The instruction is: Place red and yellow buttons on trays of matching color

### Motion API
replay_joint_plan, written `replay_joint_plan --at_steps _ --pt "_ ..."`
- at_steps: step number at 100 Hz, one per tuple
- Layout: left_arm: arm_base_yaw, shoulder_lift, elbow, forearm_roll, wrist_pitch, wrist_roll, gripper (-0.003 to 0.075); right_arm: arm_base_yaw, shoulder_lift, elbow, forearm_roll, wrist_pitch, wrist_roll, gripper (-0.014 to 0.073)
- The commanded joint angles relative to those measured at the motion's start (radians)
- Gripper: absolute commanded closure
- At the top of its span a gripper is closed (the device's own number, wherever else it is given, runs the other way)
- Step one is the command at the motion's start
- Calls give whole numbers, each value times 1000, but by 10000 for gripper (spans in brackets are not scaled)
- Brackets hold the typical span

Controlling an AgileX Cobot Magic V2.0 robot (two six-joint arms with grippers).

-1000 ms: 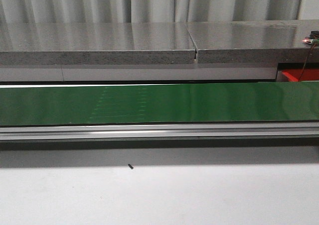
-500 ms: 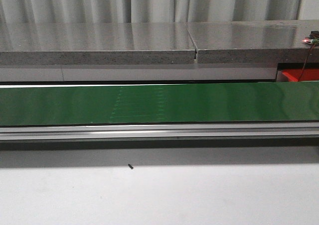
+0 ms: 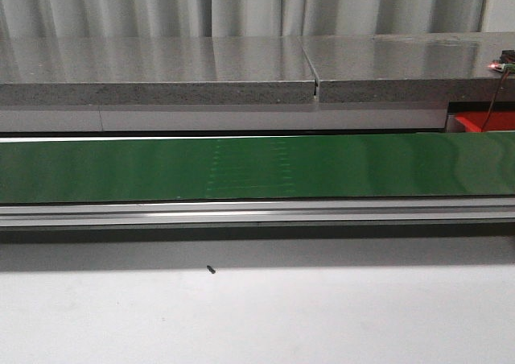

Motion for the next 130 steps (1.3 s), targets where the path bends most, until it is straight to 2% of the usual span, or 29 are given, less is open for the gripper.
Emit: replay_joint_plan --at_steps 1,11,18,55,62,130 --pt "-9 6 -28 -24 -63 0 741 -5 -41 48 -59 -189 57 660" --pt "-9 6 -28 -24 -63 0 741 -5 -94 127 -190 -219 182 660" --pt "-9 6 -28 -24 -63 0 741 -5 -126 172 -226 -219 233 660" --pt "-9 6 -28 -24 -63 0 741 -5 -314 371 -196 -223 232 660" --pt "-9 6 -28 -24 -63 0 741 -4 -356 368 -196 -157 232 660" --pt "-9 6 -28 -24 -60 0 741 -4 -355 368 -196 -161 232 660"
